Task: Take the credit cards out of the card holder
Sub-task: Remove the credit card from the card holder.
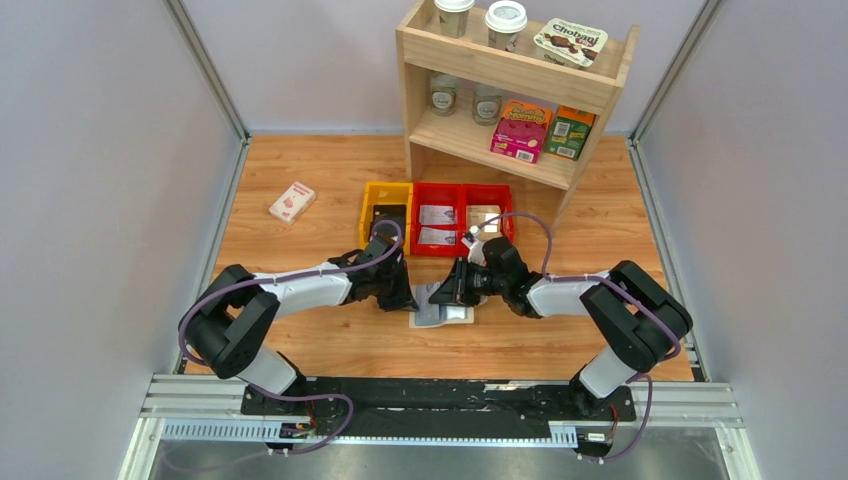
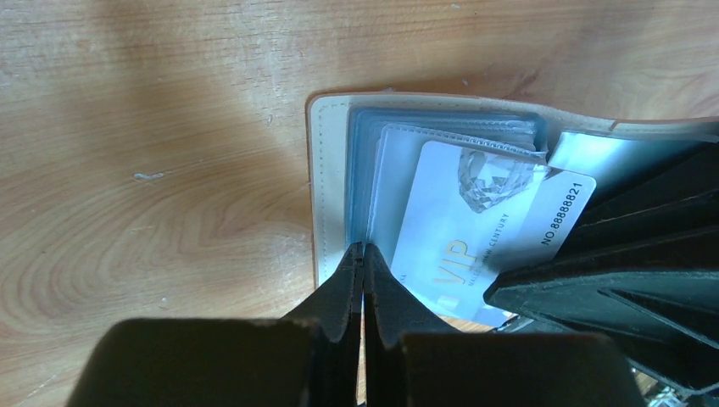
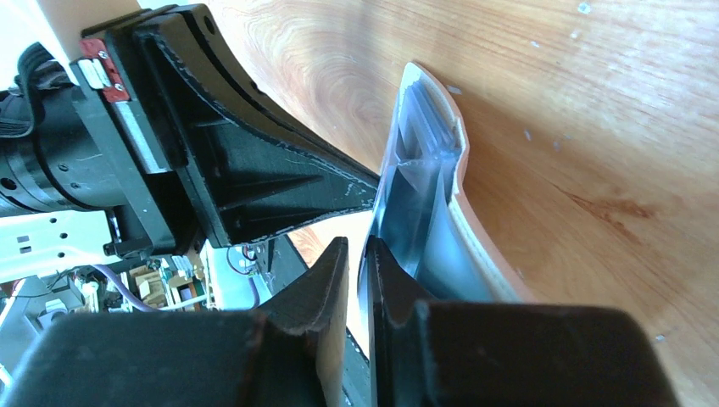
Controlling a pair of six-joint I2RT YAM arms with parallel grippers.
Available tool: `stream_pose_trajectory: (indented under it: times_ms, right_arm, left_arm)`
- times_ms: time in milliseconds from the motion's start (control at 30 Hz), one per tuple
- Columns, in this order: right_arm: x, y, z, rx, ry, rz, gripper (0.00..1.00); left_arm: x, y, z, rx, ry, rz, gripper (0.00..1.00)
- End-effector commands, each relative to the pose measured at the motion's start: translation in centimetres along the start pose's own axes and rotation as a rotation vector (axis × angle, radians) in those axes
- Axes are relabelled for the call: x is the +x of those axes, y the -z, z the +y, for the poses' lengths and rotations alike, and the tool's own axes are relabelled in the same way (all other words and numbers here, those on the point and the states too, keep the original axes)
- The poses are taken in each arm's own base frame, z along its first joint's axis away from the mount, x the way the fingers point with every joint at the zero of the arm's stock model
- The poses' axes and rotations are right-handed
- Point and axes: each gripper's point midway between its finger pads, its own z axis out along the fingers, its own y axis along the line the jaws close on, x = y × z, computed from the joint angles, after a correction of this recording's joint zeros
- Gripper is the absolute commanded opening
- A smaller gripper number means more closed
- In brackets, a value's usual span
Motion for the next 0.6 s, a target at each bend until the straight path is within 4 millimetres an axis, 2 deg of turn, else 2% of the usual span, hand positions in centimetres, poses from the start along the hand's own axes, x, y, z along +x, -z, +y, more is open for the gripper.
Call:
stream_pose_trajectory:
  times_ms: [0, 133, 267, 467, 567]
  right_arm:
    - [-0.4, 0.9, 3.3, -0.137, 0.069, -0.007, 0.12]
    - [-0.7, 1.5, 2.7, -0.129, 0.058, -0.018, 0.07]
    - [-1.4, 2.8, 1.7, -0.106, 0.043, -0.055, 0.01]
    - [-1.6, 4.7, 0.2, 0.017, 0.091, -0.087, 0.00]
    - [-2.1, 6.2, 0.0, 0.084, 0.127, -0.132, 0.00]
  left_arm:
    - [1.4, -1.2, 2.6, -0.102, -0.017, 0.040, 0.00]
    - [1.4, -1.2, 2.5, -0.103, -0.017, 0.039, 0.00]
    - [1.4, -1.2, 2.6, -0.103, -0.014, 0.039, 0.00]
    - [1.3, -1.2, 2.4, -0.094, -0.016, 0.035, 0.00]
    - [0.4, -0.4, 1.0, -0.041, -0.026, -0.009, 0.00]
